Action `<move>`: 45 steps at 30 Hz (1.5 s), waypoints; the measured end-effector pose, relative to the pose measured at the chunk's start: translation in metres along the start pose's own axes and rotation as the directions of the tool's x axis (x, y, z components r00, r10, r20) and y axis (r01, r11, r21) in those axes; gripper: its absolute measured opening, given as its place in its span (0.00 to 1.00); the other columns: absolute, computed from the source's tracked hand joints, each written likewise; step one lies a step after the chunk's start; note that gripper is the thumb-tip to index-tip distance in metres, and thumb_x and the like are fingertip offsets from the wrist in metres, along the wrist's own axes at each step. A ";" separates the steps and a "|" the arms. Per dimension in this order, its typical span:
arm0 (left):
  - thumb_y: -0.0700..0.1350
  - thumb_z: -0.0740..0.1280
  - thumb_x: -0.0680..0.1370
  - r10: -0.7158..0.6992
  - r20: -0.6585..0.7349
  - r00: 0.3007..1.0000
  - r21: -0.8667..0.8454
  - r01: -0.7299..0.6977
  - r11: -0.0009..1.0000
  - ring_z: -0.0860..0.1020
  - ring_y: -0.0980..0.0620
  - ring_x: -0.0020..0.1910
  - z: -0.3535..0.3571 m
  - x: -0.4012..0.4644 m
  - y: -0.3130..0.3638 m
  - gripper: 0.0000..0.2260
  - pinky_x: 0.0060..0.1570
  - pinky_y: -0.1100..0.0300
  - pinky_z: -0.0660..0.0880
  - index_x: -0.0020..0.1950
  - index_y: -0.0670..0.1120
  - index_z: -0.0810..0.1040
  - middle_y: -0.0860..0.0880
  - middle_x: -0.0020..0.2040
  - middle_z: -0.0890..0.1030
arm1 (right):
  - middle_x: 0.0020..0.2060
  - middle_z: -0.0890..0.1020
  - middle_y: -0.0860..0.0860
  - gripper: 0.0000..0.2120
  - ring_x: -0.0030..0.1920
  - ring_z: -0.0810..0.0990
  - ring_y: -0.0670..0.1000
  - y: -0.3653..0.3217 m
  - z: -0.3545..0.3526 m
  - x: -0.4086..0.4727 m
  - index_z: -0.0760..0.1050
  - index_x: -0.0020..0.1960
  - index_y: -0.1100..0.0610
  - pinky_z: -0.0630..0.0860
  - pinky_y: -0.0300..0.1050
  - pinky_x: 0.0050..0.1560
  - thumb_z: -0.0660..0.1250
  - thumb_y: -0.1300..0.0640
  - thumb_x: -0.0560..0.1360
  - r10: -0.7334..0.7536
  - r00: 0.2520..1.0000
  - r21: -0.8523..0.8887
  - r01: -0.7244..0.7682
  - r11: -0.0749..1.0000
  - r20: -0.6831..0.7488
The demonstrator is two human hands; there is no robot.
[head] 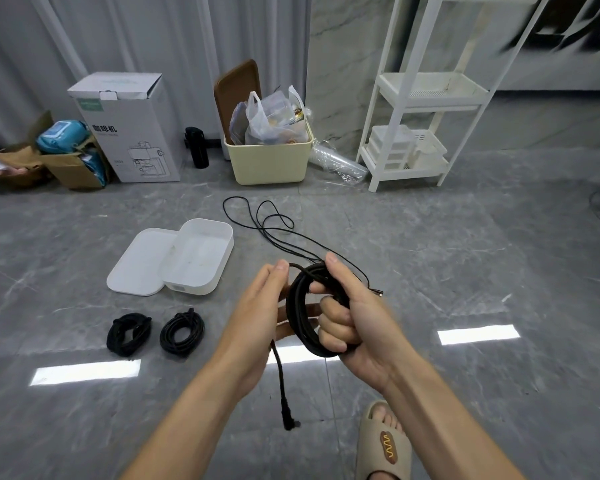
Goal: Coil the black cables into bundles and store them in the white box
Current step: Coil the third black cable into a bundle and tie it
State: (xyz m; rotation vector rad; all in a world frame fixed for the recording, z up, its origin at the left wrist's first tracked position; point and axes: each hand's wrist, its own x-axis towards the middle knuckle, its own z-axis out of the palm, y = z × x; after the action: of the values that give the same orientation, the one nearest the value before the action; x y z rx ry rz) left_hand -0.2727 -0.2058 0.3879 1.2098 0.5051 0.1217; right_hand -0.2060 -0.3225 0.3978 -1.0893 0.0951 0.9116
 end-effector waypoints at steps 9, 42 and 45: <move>0.54 0.57 0.84 0.014 -0.256 0.967 -0.054 -0.029 0.998 0.67 0.55 0.22 0.013 0.002 0.001 0.15 0.20 0.61 0.66 0.41 0.47 0.66 0.53 0.25 0.71 | 0.21 0.63 0.49 0.21 0.19 0.61 0.45 0.010 0.010 -0.004 0.80 0.38 0.58 0.67 0.39 0.23 0.69 0.39 0.70 0.019 0.988 0.009 -0.020 1.000 0.155; 0.60 0.65 0.78 -0.162 0.028 0.986 0.125 0.157 0.980 0.60 0.53 0.21 0.006 -0.004 0.014 0.18 0.20 0.64 0.62 0.43 0.46 0.72 0.43 0.33 0.70 | 0.15 0.59 0.49 0.31 0.20 0.66 0.51 0.002 0.002 -0.016 0.66 0.23 0.55 0.78 0.45 0.37 0.61 0.35 0.75 0.109 0.973 -0.097 -0.091 0.991 0.203; 0.60 0.65 0.79 -0.149 0.020 0.989 0.145 0.145 0.979 0.60 0.55 0.20 0.007 -0.004 0.013 0.16 0.21 0.64 0.59 0.43 0.47 0.74 0.49 0.27 0.68 | 0.16 0.56 0.48 0.29 0.18 0.61 0.49 0.001 0.006 -0.016 0.63 0.23 0.53 0.75 0.44 0.30 0.69 0.35 0.69 0.073 0.991 -0.132 -0.058 0.990 0.114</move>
State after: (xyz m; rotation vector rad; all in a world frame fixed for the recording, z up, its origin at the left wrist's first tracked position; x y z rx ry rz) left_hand -0.2710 -0.2081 0.4025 1.3078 0.5822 -0.0601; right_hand -0.2192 -0.3265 0.4078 -1.1537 -0.0269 1.0514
